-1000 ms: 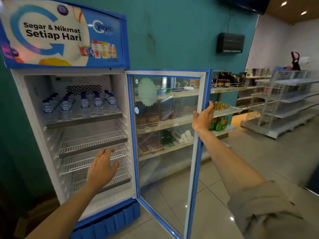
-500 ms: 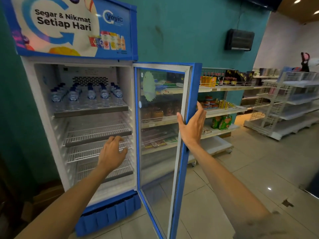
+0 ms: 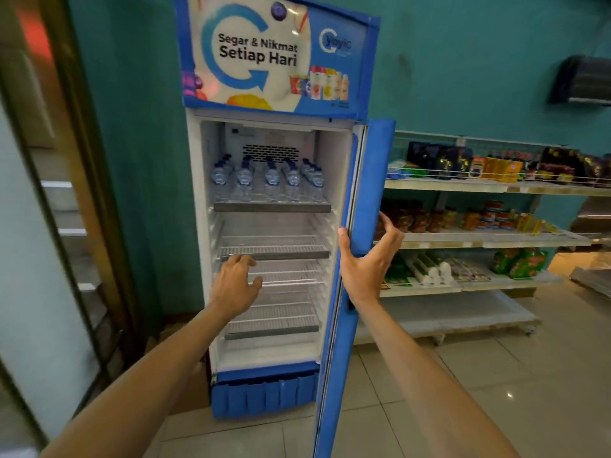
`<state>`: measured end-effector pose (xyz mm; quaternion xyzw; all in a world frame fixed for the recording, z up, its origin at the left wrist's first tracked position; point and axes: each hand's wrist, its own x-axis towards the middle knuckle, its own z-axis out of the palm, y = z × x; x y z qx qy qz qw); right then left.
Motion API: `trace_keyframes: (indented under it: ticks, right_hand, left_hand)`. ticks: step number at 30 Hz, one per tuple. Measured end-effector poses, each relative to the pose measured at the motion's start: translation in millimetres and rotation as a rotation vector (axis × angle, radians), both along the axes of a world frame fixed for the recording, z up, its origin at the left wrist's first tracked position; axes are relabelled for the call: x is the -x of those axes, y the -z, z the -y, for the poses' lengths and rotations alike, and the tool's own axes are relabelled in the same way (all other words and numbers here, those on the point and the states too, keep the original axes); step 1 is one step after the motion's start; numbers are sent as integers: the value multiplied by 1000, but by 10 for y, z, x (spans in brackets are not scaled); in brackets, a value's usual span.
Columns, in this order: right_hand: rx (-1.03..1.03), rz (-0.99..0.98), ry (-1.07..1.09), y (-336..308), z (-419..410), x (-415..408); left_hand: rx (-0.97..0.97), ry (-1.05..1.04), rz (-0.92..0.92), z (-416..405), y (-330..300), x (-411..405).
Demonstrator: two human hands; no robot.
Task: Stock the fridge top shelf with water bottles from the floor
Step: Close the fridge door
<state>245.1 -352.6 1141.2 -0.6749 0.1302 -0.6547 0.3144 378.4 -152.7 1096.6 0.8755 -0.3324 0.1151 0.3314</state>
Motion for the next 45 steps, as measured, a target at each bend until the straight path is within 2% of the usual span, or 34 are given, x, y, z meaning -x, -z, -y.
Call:
trace_keyframes:
  ticks: [6, 16, 23, 29, 37, 45]
  right_hand:
    - [46, -51, -76, 49, -453, -668]
    - [28, 30, -140, 103, -1082, -1771]
    - [27, 46, -70, 164, -1309, -2606]
    - [61, -15, 18, 244, -1433, -3291]
    - [97, -48, 9, 311, -1498, -4170]
    - [128, -179, 88, 287, -1405, -4994]
  left_hand:
    - [-3, -103, 19, -585, -85, -323]
    - [-64, -199, 63, -1334, -98, -1006]
    - [-81, -217, 101, -1483, -17, -1818]
    - [-89, -218, 96, -1543, -83, -2591]
    - [-82, -233, 62, -1718, -110, -3461]
    - [-95, -194, 13, -1799, -69, -4338]
